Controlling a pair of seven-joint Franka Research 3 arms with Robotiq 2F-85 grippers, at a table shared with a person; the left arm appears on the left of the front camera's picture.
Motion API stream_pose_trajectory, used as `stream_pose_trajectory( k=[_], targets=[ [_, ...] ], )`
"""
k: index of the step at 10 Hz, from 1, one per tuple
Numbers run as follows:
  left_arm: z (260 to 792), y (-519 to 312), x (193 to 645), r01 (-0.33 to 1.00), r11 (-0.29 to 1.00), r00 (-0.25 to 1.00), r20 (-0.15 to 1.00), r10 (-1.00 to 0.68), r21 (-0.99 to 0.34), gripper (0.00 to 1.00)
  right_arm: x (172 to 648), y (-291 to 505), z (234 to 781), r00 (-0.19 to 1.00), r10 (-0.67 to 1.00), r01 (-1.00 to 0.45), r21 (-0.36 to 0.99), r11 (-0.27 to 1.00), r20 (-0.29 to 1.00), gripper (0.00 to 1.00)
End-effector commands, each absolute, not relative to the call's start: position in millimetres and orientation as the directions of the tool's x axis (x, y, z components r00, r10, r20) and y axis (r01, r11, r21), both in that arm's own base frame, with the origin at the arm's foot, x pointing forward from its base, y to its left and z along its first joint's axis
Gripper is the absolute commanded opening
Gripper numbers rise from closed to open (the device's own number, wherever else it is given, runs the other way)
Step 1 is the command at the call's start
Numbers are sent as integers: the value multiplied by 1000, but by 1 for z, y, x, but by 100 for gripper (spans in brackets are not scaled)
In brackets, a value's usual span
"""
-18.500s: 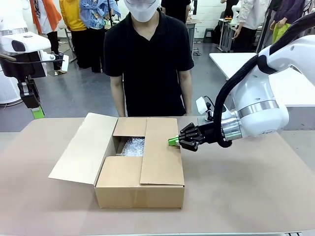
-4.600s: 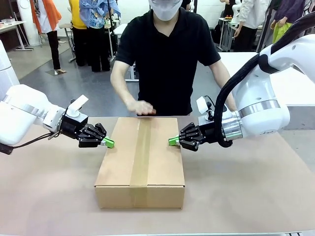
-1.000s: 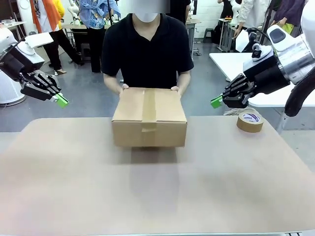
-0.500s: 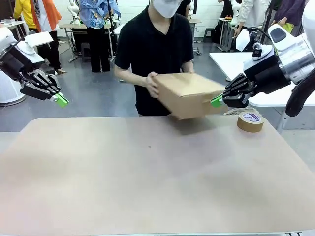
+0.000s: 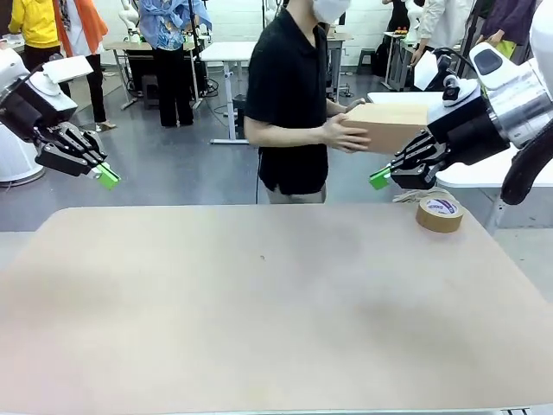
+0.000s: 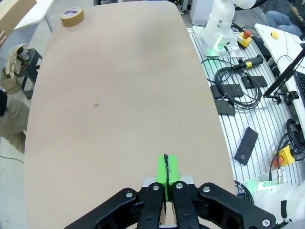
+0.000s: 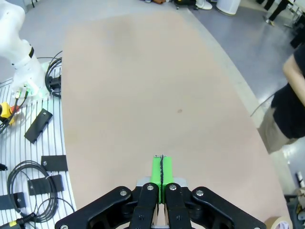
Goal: Wrap the clocks to prevent damage.
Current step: After the human seals the box with tape, release both hands from the side flaps of the Package Box.
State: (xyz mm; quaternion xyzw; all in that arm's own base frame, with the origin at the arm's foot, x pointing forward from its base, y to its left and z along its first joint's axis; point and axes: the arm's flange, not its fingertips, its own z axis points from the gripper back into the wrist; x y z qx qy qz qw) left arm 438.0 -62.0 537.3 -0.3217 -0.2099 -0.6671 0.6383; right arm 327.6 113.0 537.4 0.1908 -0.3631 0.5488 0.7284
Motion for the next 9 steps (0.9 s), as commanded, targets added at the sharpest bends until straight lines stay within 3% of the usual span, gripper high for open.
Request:
stream_pose_trajectory(
  k=[1,2,3,4,5,6,7,8,9],
  targets=[
    [538,-63,436,985,-108,17,696,-717,-136,12,328,113,537,134,661,-938,-121,325,738,1],
    [534,-64,428,987,-79,41,696,-717,-140,60,326,110,531,157,664,-949,-76,307,731,61],
    [535,-61,431,988,-63,53,701,-711,-139,71,329,111,530,163,655,-950,-63,307,738,61],
    [540,-58,438,988,-54,65,710,-701,-145,100,332,113,533,165,644,-950,-55,307,747,100],
    [535,-58,431,987,-44,79,713,-697,-153,100,330,112,531,164,649,-954,-48,296,743,62],
    [535,-59,429,987,-37,86,716,-693,-154,100,329,112,530,166,642,-959,-29,283,749,100],
    [540,-58,439,987,-48,78,718,-692,-153,92,333,112,531,172,620,-958,-16,285,765,100],
    [537,-58,432,988,-37,83,724,-685,-148,100,331,110,529,173,621,-962,-6,274,764,100],
    [535,-59,428,989,-31,85,730,-679,-144,100,329,107,527,174,621,-964,2,267,764,100]
  ],
)
